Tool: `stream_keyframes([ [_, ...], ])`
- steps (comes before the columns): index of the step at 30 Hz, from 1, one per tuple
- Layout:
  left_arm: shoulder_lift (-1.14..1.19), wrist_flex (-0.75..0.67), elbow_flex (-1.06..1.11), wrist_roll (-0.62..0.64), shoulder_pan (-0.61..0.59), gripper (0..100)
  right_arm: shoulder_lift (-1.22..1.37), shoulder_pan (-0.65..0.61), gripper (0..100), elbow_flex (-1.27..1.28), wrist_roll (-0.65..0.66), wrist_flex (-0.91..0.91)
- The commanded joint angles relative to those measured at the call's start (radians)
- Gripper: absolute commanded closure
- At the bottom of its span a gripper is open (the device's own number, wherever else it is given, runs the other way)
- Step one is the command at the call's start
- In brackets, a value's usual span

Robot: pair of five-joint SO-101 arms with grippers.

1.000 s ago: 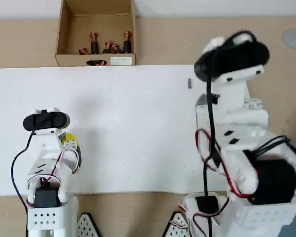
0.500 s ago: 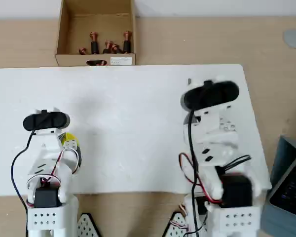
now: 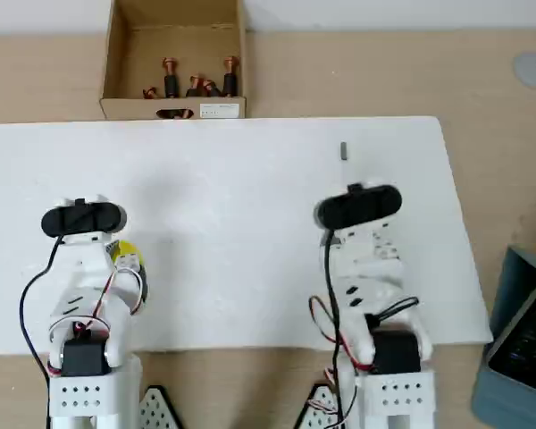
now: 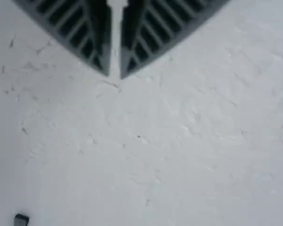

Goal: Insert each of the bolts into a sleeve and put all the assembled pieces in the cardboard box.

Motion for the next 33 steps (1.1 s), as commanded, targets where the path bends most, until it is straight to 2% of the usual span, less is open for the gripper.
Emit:
stream_keyframes([
  [1, -0.008, -0.006, 0.011, -0.003, -0.006, 100, -0.096, 0.012, 98.9, 0.062, -0.003, -0.020],
  [7, -0.008, -0.006, 0.011, -0.003, -0.006, 100, -0.248, 0.012, 98.9, 0.168, 0.029, -0.009],
  [16, -0.008, -0.006, 0.011, -0.003, -0.006, 100, -0.229, 0.012, 98.9, 0.166, 0.032, 0.002],
  [22, -0.008, -0.006, 0.011, -0.003, -0.006, 100, -0.239, 0.012, 98.8, 0.166, 0.032, 0.167],
  [33, -0.008, -0.006, 0.011, -0.003, -0.006, 100, -0.242, 0.012, 98.8, 0.165, 0.034, 0.172],
])
